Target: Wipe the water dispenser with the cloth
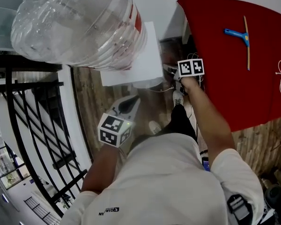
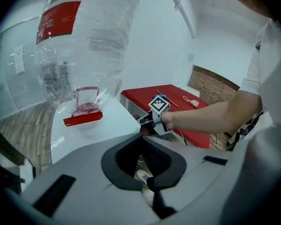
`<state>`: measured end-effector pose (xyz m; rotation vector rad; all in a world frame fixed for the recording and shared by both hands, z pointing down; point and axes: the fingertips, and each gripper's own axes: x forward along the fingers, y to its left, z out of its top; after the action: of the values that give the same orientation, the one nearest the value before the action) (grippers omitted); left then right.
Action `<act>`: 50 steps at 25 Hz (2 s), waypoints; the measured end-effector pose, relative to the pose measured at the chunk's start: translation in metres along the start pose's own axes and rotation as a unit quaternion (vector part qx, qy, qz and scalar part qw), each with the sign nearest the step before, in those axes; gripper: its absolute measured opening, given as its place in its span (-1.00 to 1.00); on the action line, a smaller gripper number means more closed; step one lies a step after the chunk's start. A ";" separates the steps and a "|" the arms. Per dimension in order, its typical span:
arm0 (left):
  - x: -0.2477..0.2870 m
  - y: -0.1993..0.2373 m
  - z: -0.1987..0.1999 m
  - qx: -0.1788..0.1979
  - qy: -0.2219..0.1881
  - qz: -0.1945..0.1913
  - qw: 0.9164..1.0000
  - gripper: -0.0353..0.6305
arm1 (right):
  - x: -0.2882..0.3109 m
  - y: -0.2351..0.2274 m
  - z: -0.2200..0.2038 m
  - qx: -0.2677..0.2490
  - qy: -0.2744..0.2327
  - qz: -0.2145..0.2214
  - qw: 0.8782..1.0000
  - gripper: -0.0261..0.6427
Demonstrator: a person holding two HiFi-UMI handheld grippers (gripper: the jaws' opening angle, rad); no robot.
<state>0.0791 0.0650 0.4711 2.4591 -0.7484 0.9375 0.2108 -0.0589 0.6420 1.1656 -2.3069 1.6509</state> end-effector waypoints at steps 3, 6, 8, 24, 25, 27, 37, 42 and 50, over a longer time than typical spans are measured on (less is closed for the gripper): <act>-0.006 0.005 -0.006 -0.005 0.001 0.006 1.000 -0.93 | -0.015 0.022 0.007 -0.016 -0.006 -0.001 1.000 -0.76; -0.013 0.008 -0.008 -0.011 -0.004 0.011 1.000 -0.93 | -0.027 0.044 0.010 -0.015 -0.013 0.007 1.000 -0.76; -0.015 0.009 -0.007 -0.015 -0.008 0.013 1.000 -0.93 | -0.035 0.058 0.011 -0.027 -0.010 0.008 1.000 -0.76; -0.026 0.038 -0.005 -0.061 -0.039 0.051 0.996 -0.93 | -0.043 0.094 0.088 -0.261 0.017 -0.076 0.962 -0.76; -0.027 0.040 -0.004 -0.065 -0.041 0.055 0.996 -0.93 | -0.041 0.090 0.101 -0.295 0.020 -0.098 0.950 -0.76; -0.029 0.044 -0.001 -0.072 -0.046 0.064 0.994 -0.93 | -0.034 0.084 0.126 -0.371 0.033 -0.146 0.916 -0.76; -0.038 0.061 0.003 -0.116 -0.061 0.118 0.984 -0.93 | 0.021 0.069 0.191 -0.665 0.088 -0.264 0.693 -0.76; -0.039 0.071 0.004 -0.144 -0.087 0.134 0.977 -0.93 | 0.031 0.064 0.180 -0.723 0.122 -0.269 0.624 -0.76; -0.054 0.101 -0.002 -0.135 -0.091 0.116 0.980 -0.93 | 0.011 0.074 0.139 -0.753 0.165 -0.280 0.572 -0.76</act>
<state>-0.0174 0.0057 0.4522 2.2707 -1.1650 0.6411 0.2063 -0.1714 0.5314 0.7253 -1.6881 -0.4804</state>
